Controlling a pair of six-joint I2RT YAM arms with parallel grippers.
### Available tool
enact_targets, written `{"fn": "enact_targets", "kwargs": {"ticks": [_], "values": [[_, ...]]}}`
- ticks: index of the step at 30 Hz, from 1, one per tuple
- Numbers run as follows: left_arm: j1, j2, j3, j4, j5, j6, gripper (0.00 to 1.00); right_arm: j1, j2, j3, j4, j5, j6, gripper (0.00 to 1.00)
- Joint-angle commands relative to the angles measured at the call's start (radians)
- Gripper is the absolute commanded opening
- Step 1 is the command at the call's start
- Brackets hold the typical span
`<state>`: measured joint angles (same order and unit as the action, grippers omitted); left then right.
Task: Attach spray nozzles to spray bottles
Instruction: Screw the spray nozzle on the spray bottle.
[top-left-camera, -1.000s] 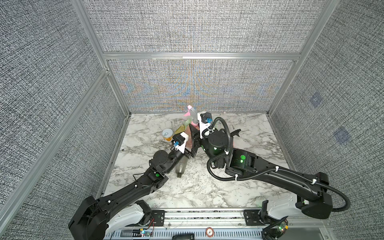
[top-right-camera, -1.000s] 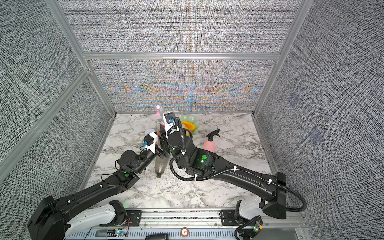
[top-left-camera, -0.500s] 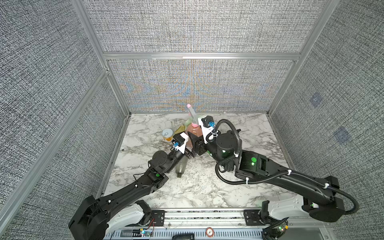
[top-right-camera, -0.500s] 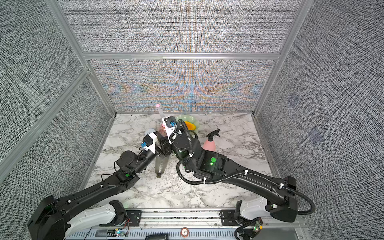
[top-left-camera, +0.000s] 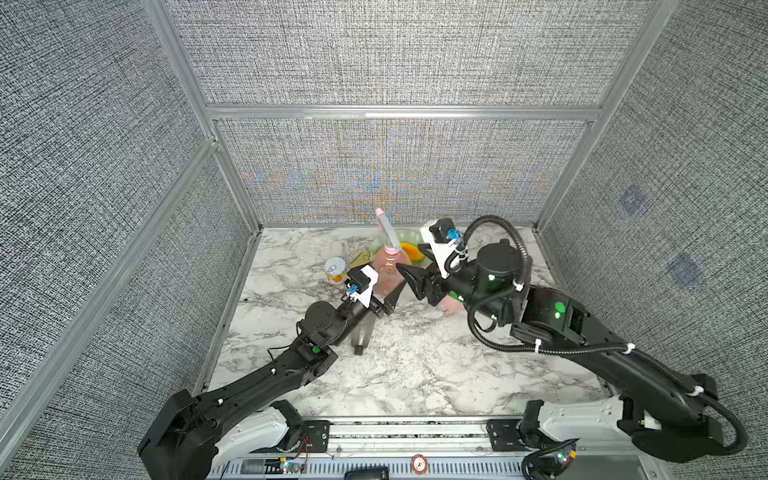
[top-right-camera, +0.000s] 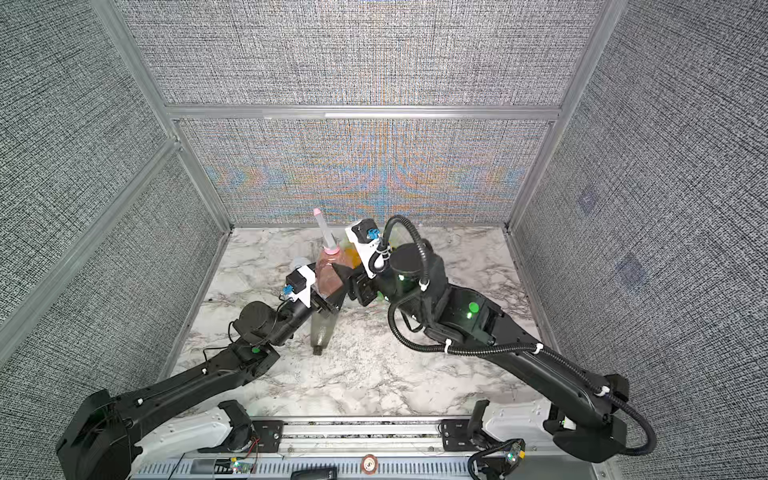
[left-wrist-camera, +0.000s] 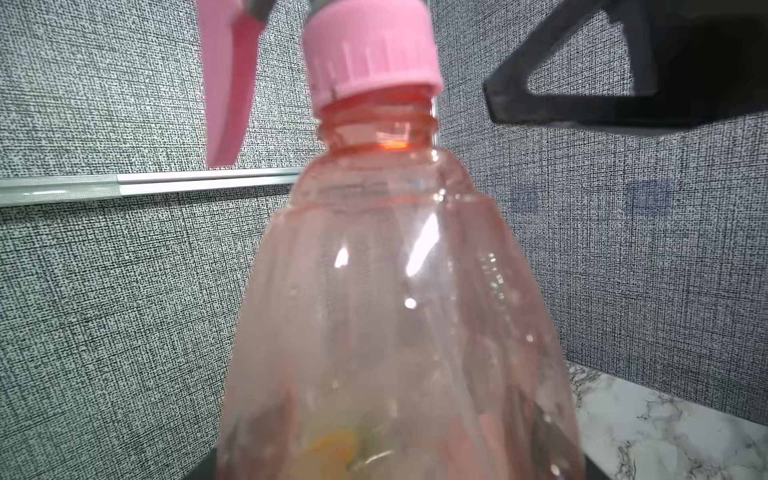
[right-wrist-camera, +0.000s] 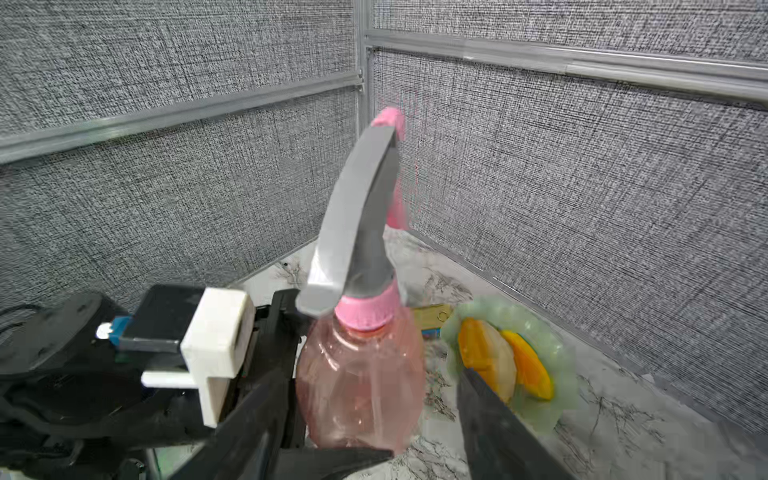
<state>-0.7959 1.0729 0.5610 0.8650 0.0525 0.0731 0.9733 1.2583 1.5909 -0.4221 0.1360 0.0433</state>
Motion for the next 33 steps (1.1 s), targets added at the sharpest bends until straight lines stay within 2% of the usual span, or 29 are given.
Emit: {"fn": "enact_targets", "kwargs": {"ticks": [1,8,14,24,29,33], "values": [[0.001,-0.007,0.010,0.028,0.011,-0.006,0.66,-0.061,0.037,0.069,-0.086,-0.277,-0.023,0.68],[0.002,-0.007,0.012,0.026,0.026,-0.011,0.66,-0.143,0.098,0.144,-0.113,-0.499,-0.047,0.68],[0.001,-0.003,0.014,0.025,0.044,-0.019,0.66,-0.178,0.134,0.167,-0.086,-0.548,-0.045,0.65],[0.001,0.003,0.014,0.022,0.049,-0.024,0.66,-0.189,0.188,0.208,-0.084,-0.569,-0.049,0.53],[0.001,0.003,0.017,0.020,0.046,-0.024,0.66,-0.188,0.183,0.189,-0.063,-0.570,-0.041,0.40],[0.001,0.005,0.017,0.022,0.046,-0.024,0.66,-0.189,0.176,0.164,-0.050,-0.567,-0.038,0.24]]}}
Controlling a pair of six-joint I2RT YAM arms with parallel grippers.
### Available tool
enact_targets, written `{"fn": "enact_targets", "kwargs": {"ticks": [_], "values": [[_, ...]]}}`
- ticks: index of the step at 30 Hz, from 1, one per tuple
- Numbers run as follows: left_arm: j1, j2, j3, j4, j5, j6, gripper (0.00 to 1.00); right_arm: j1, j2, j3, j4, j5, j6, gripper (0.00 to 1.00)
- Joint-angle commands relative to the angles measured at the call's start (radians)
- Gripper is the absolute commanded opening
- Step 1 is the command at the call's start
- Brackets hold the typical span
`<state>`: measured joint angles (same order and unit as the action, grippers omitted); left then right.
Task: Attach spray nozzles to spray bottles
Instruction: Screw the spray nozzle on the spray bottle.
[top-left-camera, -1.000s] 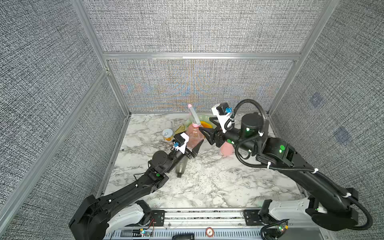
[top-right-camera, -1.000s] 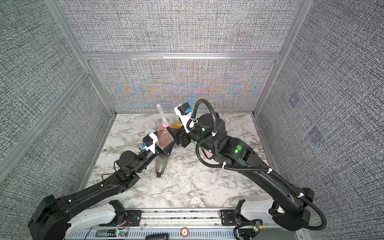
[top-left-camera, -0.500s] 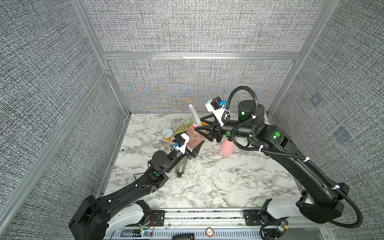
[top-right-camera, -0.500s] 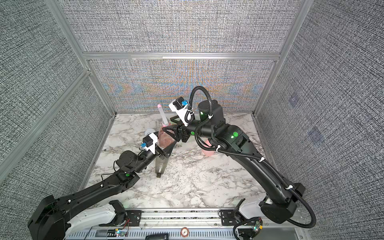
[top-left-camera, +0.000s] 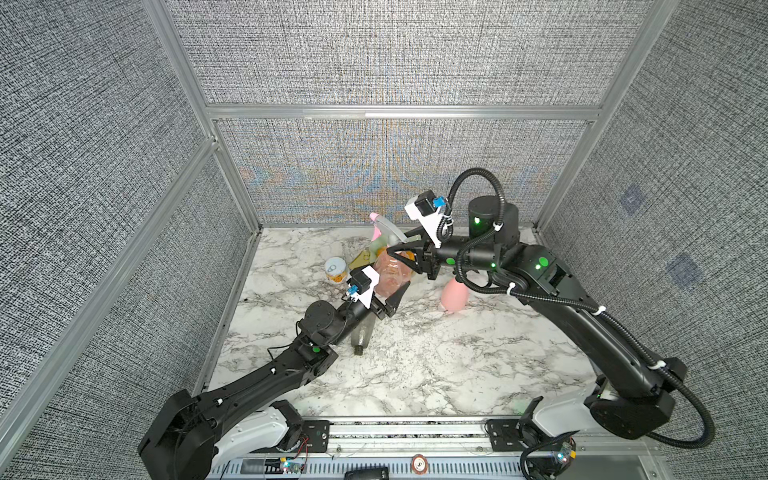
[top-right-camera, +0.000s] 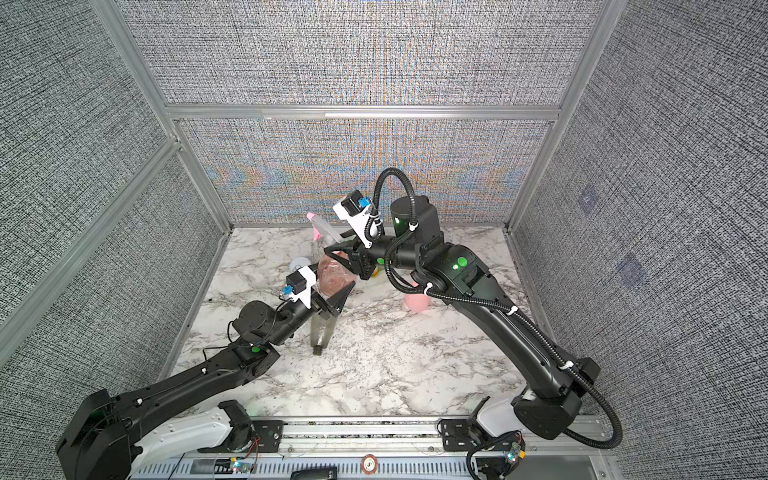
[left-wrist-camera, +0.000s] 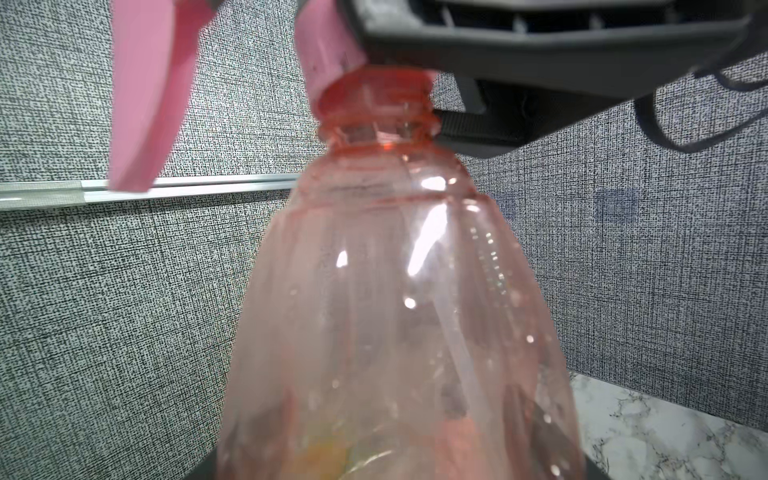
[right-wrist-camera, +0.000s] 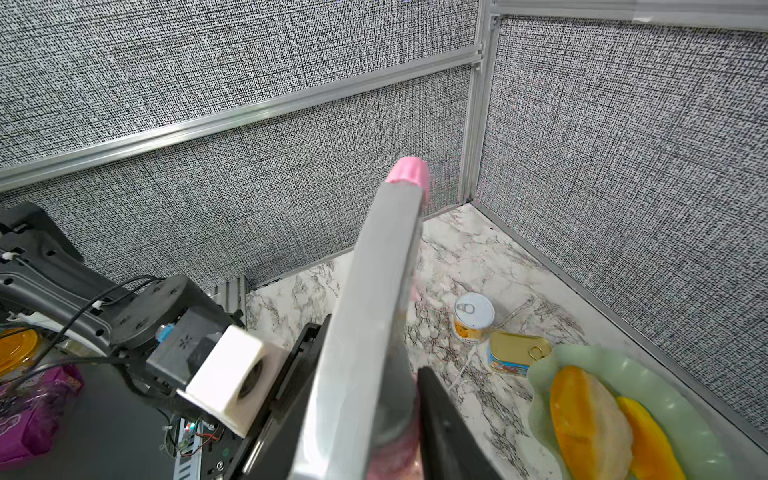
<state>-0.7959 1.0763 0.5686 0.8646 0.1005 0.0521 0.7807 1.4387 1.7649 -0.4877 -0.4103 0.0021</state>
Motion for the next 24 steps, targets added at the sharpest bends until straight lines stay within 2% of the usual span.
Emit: {"fn": "enact_targets", "kwargs": {"ticks": [1,4,8,11,16,20,24], "values": [[0.001,0.002,0.007,0.022,-0.002,-0.003,0.66,0.003,-0.006,-0.018,0.021,-0.021,0.007,0.22],[0.001,-0.002,0.004,0.026,-0.007,-0.005,0.66,0.003,-0.019,-0.054,0.047,-0.024,0.014,0.15],[0.002,-0.004,0.002,0.034,-0.019,-0.015,0.67,0.003,-0.059,-0.144,0.130,-0.022,0.038,0.11],[0.002,-0.007,-0.003,0.048,-0.017,-0.034,0.67,0.004,-0.098,-0.255,0.256,-0.034,0.076,0.11],[0.001,-0.009,-0.006,0.060,-0.012,-0.049,0.67,0.005,-0.142,-0.450,0.543,-0.033,0.217,0.08],[0.001,-0.006,-0.001,0.054,-0.014,-0.040,0.66,0.050,-0.128,-0.479,0.547,0.122,0.210,0.06],[0.002,-0.009,0.002,0.051,-0.030,-0.034,0.66,0.154,-0.098,-0.460,0.468,0.448,0.134,0.05]]}}
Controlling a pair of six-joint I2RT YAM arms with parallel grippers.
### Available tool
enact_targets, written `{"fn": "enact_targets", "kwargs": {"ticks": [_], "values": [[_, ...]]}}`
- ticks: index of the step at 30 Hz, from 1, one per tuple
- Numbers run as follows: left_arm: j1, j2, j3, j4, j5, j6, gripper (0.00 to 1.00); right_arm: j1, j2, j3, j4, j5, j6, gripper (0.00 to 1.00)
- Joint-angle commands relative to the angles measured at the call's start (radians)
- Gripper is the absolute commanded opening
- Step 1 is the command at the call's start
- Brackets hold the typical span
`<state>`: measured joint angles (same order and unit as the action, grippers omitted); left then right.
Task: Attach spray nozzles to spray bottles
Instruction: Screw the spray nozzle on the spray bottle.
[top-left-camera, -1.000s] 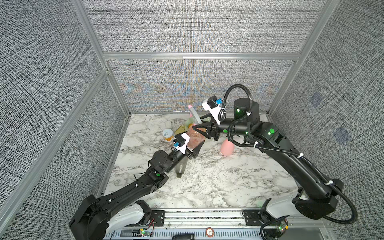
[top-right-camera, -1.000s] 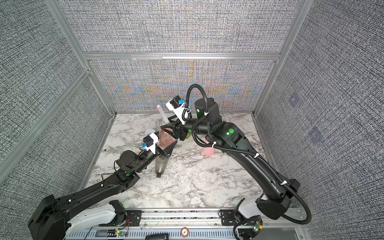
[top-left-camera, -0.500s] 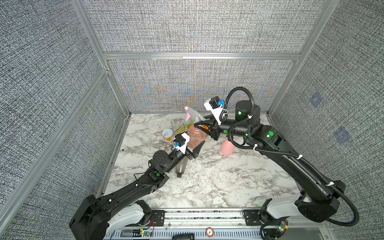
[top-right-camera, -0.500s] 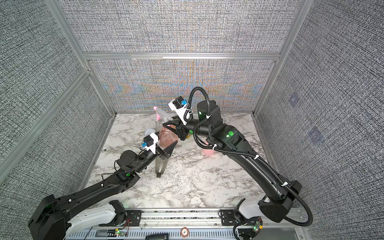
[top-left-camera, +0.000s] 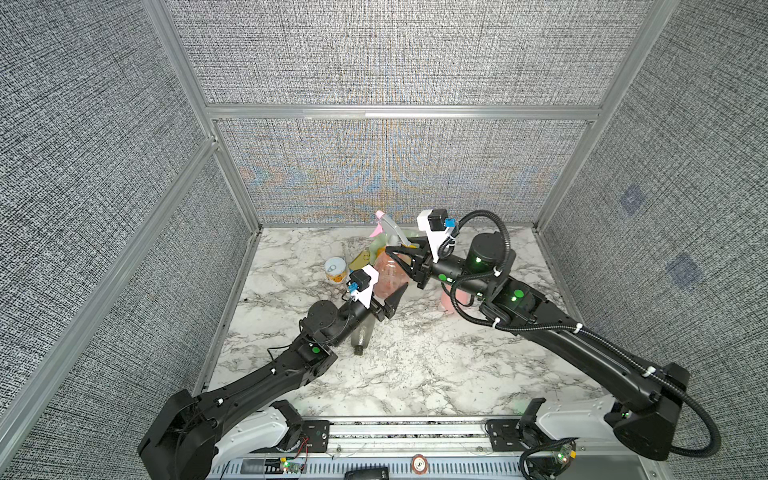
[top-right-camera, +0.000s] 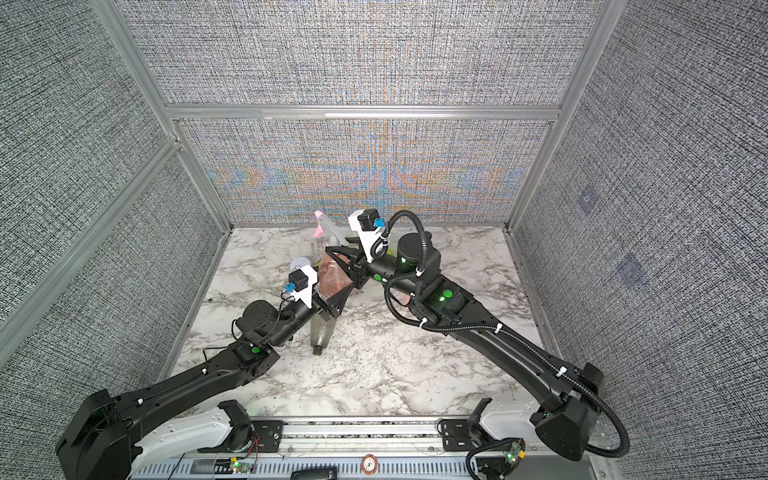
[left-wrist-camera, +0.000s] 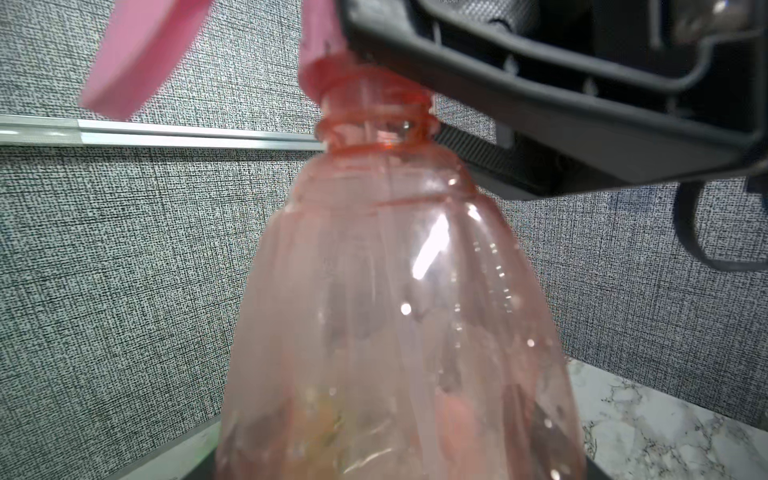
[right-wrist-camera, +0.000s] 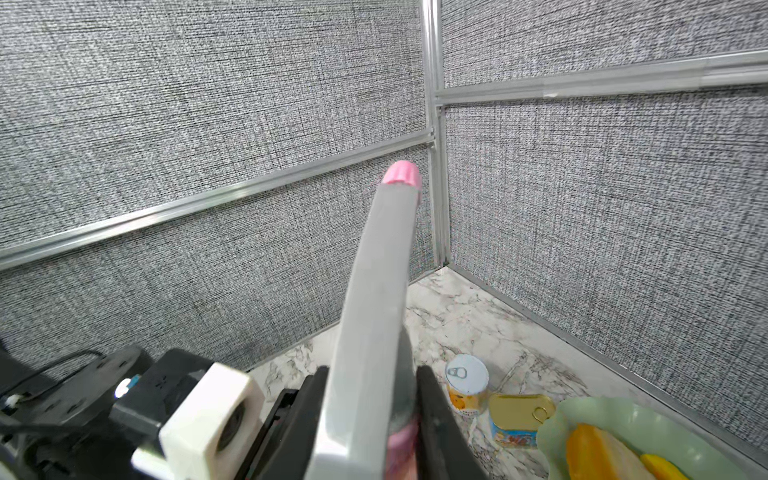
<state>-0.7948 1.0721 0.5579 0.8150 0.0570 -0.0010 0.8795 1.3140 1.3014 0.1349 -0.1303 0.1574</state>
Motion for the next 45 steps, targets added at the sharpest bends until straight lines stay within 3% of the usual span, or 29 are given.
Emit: {"fn": "enact_targets", "kwargs": {"ticks": [1,9,13,23,35,45], "values": [[0.000,-0.005,0.013,0.099,0.009,0.022,0.66,0.077,0.043,0.017,-0.178,0.233,-0.030,0.05],[0.000,-0.002,0.015,0.092,-0.023,0.034,0.66,0.270,0.193,0.199,-0.333,0.854,-0.023,0.03],[0.000,0.000,0.017,0.086,-0.027,0.056,0.66,0.318,0.268,0.281,-0.362,0.976,-0.010,0.03],[0.000,0.007,0.012,0.083,-0.034,0.124,0.66,0.326,0.372,0.421,-0.428,0.964,0.073,0.05],[0.000,0.025,0.008,0.088,-0.029,0.125,0.66,0.335,0.281,0.431,-0.403,0.887,0.044,0.41],[0.002,0.031,0.009,0.085,-0.023,0.117,0.66,0.375,0.232,0.418,-0.417,0.893,0.022,0.55]]}}
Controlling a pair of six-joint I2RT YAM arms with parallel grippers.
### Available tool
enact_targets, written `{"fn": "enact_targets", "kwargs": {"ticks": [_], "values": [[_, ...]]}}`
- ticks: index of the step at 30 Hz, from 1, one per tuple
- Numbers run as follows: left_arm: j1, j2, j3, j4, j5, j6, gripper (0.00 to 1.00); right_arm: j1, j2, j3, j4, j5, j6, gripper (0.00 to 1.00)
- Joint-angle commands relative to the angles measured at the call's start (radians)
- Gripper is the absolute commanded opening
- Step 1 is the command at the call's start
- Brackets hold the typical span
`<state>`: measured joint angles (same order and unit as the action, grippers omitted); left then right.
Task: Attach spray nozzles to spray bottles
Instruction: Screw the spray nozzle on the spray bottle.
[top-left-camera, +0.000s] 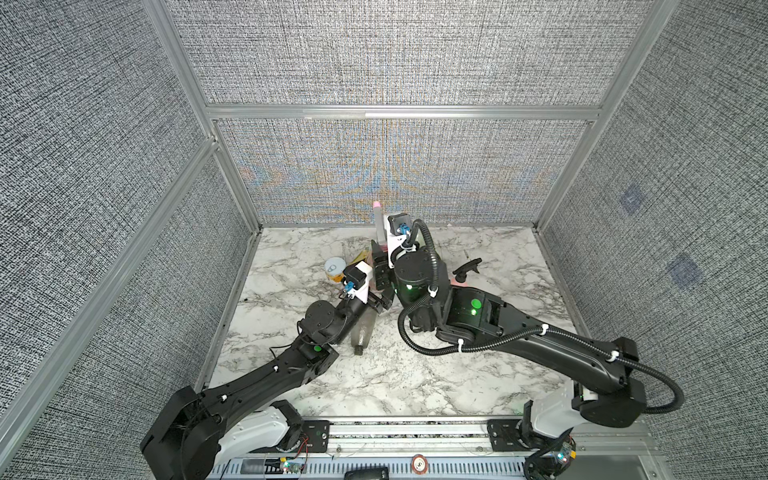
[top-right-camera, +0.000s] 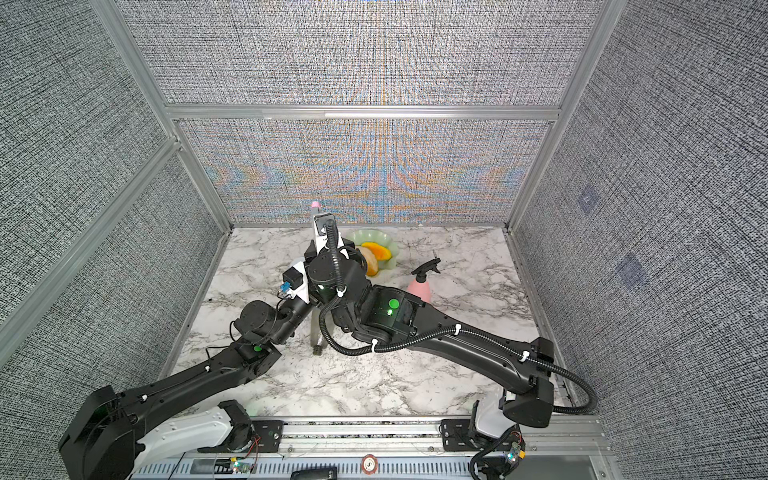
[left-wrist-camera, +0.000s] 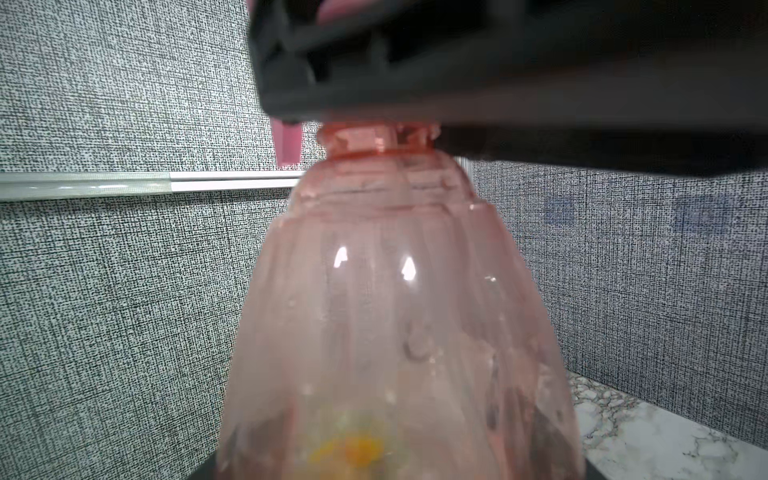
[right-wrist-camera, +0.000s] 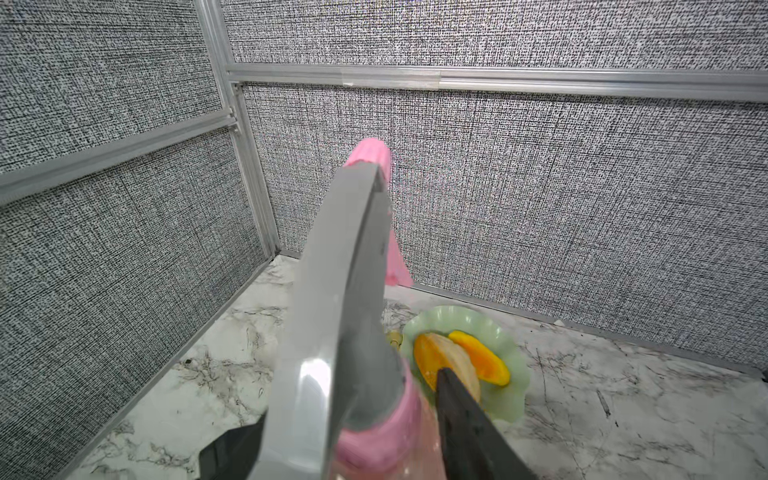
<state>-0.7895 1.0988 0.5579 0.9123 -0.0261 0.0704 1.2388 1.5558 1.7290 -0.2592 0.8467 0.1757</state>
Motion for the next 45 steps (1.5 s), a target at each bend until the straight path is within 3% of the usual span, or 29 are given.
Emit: {"fn": "enact_targets", "kwargs": {"ticks": [1,6,10,16,20,24,30,36,45], "values": [[-0.003,0.005,0.008,-0.012,0.061,0.044,0.66,0.019,-0.024,-0.022,-0.025,-0.084,0.005,0.57],[0.002,0.013,0.012,-0.016,0.074,0.028,0.66,0.023,-0.130,-0.104,-0.075,-0.178,0.021,0.66],[0.003,0.019,0.016,-0.025,0.099,0.020,0.66,0.012,-0.200,-0.150,-0.148,-0.289,-0.004,0.67],[0.003,0.019,0.021,-0.030,0.153,0.001,0.66,-0.119,-0.361,-0.302,-0.147,-0.688,-0.128,0.66],[0.003,0.019,0.022,-0.032,0.182,-0.012,0.66,-0.309,-0.454,-0.383,-0.083,-0.984,-0.151,0.62],[0.003,0.021,0.026,-0.033,0.222,-0.033,0.66,-0.503,-0.456,-0.398,-0.016,-1.282,-0.133,0.57],[0.003,0.017,0.032,-0.039,0.247,-0.049,0.66,-0.635,-0.398,-0.356,0.031,-1.588,-0.101,0.54],[0.003,0.024,0.040,-0.045,0.265,-0.056,0.66,-0.652,-0.325,-0.256,-0.024,-1.661,-0.124,0.57],[0.003,0.020,0.043,-0.050,0.269,-0.057,0.66,-0.650,-0.218,-0.146,-0.071,-1.659,-0.130,0.59]]}}
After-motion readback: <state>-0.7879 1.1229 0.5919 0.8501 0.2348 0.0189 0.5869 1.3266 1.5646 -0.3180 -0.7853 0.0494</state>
